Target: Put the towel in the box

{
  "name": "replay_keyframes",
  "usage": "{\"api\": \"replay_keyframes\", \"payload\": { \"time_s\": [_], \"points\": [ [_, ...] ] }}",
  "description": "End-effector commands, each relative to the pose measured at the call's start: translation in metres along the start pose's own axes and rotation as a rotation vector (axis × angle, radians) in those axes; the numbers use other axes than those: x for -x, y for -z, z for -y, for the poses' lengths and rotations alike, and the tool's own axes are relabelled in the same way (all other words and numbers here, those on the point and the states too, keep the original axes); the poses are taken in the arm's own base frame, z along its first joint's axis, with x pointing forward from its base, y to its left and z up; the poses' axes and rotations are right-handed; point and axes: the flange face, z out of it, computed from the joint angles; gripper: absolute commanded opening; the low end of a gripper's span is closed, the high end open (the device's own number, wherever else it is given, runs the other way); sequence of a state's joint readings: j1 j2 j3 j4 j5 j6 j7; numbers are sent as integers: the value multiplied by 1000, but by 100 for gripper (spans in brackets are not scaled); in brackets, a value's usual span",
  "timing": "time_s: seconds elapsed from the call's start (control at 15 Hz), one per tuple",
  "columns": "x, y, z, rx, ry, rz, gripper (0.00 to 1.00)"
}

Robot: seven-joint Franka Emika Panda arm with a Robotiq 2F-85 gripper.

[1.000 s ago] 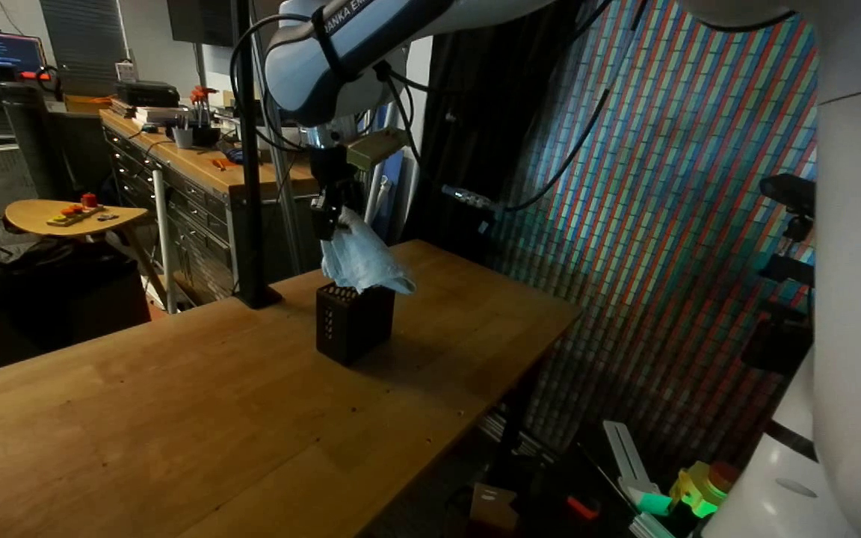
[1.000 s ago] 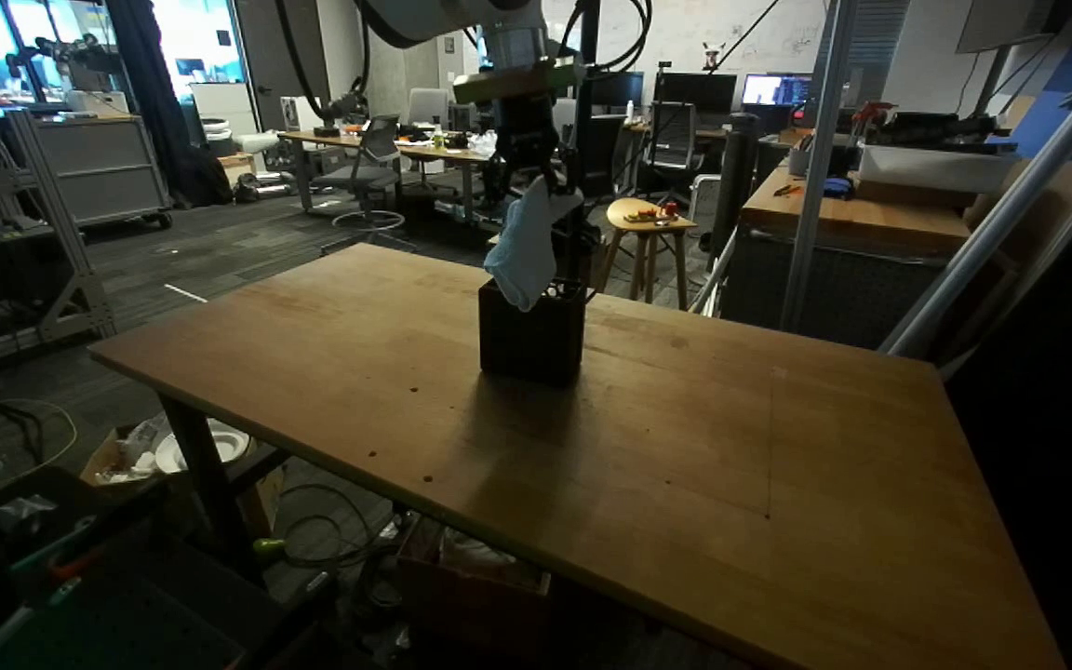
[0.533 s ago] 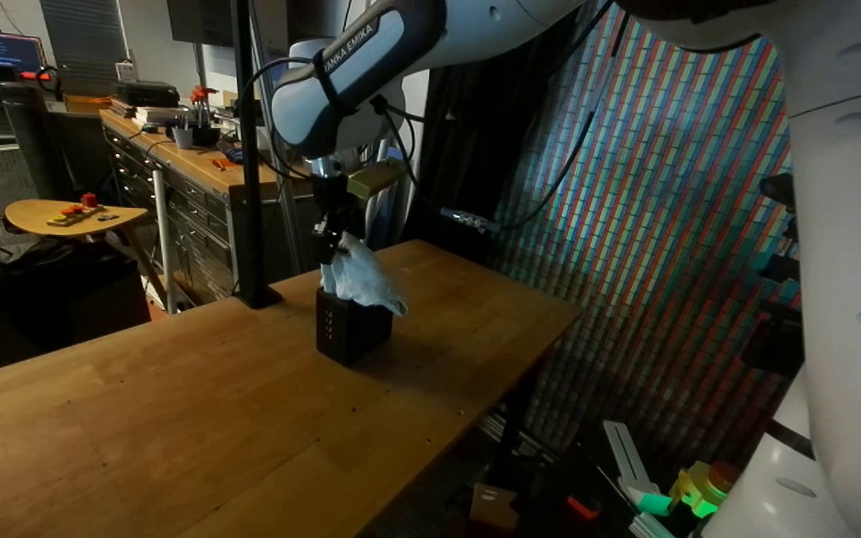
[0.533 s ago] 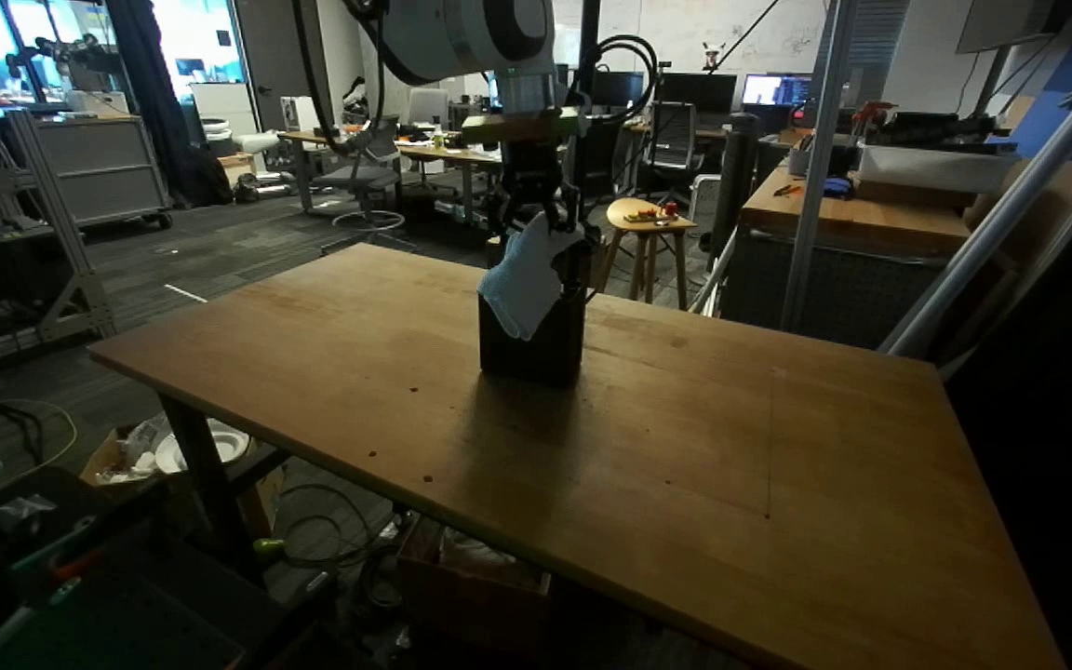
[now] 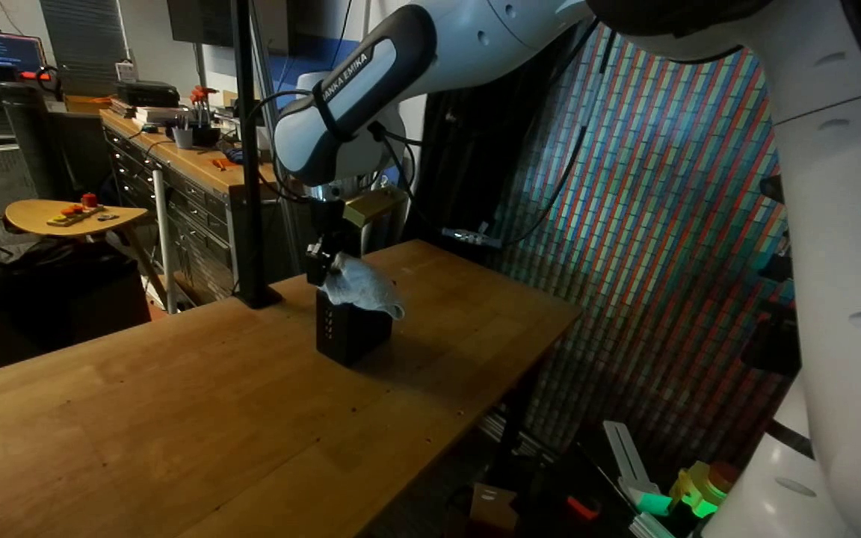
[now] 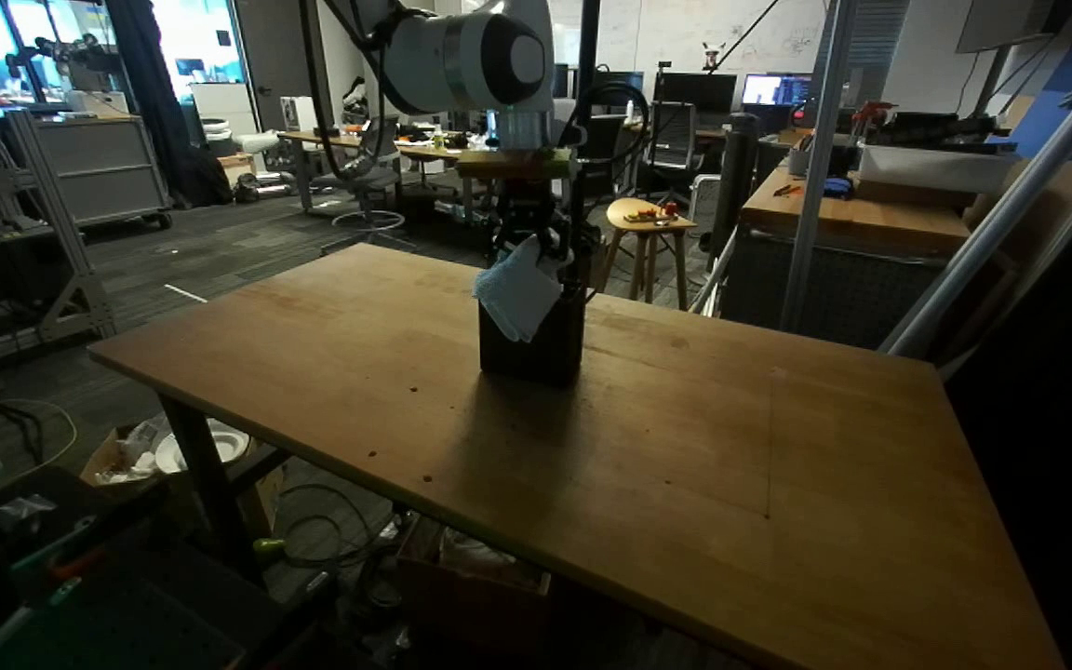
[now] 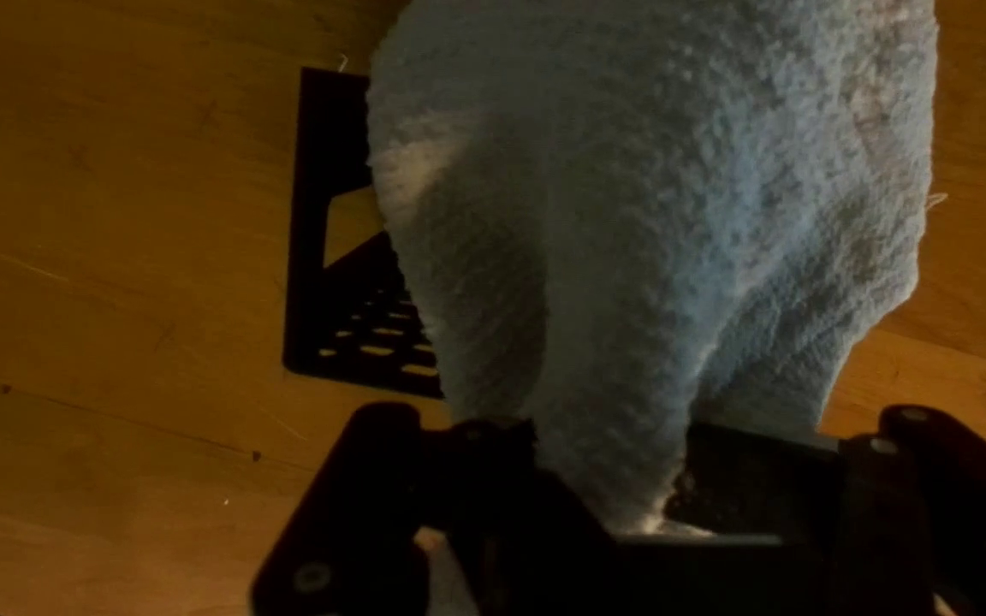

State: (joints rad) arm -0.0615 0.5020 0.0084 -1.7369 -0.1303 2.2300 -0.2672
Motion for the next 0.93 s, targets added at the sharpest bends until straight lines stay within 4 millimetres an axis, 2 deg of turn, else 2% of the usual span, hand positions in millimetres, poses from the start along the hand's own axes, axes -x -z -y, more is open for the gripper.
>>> {"api": "replay_keyframes", "payload": {
  "time_s": [0.0,0.33,0.47,0.6,0.87],
  "points": [
    [17,-6,5,-20,-25,-34,0],
    [41,12,10,26,-14,-62,1],
    [48,14,16,28,4,-63,2],
    [51,9,24,16,30,-62,1],
    [53,-13,49,-27,68,-78,2]
  ]
}}
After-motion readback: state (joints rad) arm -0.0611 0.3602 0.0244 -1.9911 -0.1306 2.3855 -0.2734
